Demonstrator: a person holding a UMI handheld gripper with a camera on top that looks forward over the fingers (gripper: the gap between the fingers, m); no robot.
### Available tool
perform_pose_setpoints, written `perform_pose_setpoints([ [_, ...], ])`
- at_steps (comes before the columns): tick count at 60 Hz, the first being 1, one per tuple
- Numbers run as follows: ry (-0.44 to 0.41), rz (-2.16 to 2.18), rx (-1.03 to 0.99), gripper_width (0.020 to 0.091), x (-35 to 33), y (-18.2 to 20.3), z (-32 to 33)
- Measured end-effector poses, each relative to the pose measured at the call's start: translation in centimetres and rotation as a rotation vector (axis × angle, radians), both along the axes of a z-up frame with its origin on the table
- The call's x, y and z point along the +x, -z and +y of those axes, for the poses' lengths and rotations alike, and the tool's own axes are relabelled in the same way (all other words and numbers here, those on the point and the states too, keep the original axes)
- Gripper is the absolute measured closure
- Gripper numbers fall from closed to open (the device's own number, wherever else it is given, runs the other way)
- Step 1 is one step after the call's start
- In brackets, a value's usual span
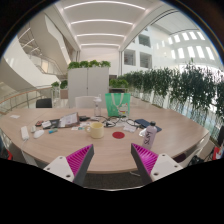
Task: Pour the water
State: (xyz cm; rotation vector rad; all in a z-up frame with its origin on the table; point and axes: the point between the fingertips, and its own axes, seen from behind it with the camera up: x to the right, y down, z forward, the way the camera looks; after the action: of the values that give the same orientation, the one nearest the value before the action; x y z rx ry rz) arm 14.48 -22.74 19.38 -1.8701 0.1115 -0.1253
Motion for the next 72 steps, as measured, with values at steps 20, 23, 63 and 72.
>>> perform_pose_setpoints([
  [20, 0.075, -0.023, 0.115, 0.0280, 22.5, 9.9, 17.4],
  [23, 0.089, -0.017, 0.115, 0.0280, 24.3, 11.0, 18.7],
  [63, 0.132, 0.023, 0.053, 0.0712, 28.2, 7.9, 26.7],
  [72, 0.096, -0.348, 0.097, 0.0714, 26.1, -3.2, 32.0],
])
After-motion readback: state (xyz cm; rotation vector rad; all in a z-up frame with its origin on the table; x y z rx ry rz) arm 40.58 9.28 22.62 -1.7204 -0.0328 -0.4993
